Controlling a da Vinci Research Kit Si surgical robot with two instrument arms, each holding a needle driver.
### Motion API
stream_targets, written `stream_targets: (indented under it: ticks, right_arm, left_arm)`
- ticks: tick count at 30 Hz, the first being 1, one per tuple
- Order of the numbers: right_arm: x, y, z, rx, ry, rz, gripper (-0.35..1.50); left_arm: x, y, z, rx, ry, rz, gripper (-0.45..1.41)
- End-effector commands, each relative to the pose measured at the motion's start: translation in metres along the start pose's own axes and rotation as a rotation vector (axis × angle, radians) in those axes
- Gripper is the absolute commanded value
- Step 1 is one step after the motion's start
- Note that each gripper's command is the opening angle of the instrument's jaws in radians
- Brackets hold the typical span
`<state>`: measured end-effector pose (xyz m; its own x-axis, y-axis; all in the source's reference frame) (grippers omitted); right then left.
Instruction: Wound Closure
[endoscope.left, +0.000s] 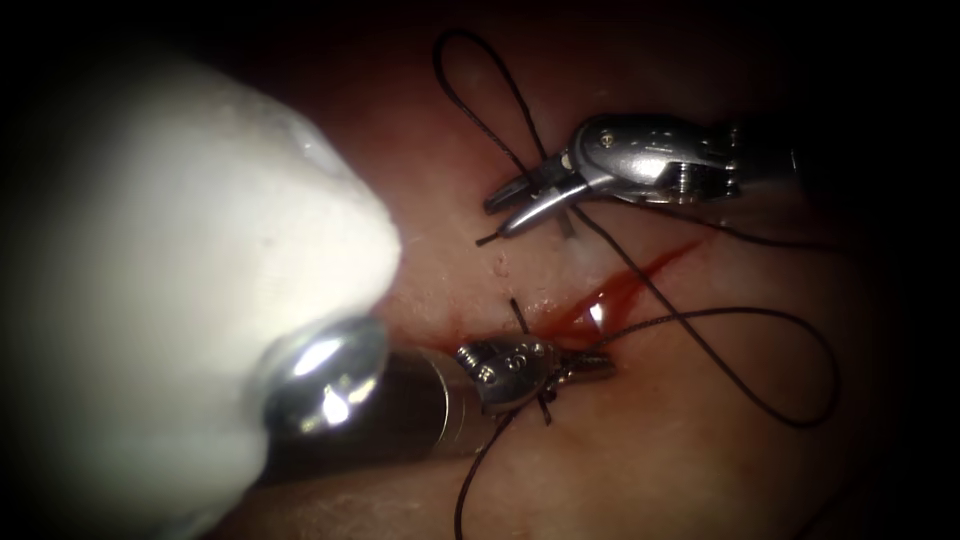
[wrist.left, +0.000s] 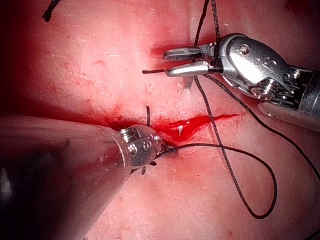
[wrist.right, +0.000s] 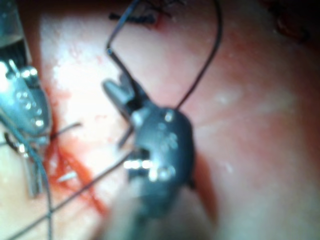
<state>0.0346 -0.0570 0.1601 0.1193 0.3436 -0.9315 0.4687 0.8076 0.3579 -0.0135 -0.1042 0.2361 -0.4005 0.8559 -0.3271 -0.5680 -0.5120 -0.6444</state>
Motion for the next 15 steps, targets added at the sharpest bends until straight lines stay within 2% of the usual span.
stream_targets:
  ticks: [1,8,9,12,13,15]
  right_arm:
    - [-0.0004,0.0003,0.0009,0.004,0.002,-0.005,-0.35]
    - [-0.0005,-0.0001,0.0009,0.012,0.005,0.0,-0.35]
    - [-0.0007,-0.0003,0.0007,0.019,0.022,0.081,-0.35]
    - [-0.0009,-0.0007,0.0006,0.056,0.045,0.173,-0.35]
    - [-0.0011,-0.0012,0.0005,0.085,0.05,0.319,-0.35]
    - [-0.0013,-0.0019,0.0007,0.13,0.085,0.452,-0.35]
  left_arm:
    - [-0.0008,0.0007,0.0009,-0.003,-0.001,-0.002,0.09]
    - [-0.0009,0.0007,0.0009,-0.004,-0.002,-0.002,0.09]
    - [-0.0009,0.0006,0.0008,-0.004,-0.002,-0.001,0.09]
    - [-0.001,0.0006,0.0008,-0.005,-0.002,-0.001,0.09]
    - [-0.001,0.0006,0.0007,-0.005,-0.002,0.0,0.09]
    - [-0.0011,0.0006,0.0006,-0.006,-0.003,0.0,0.09]
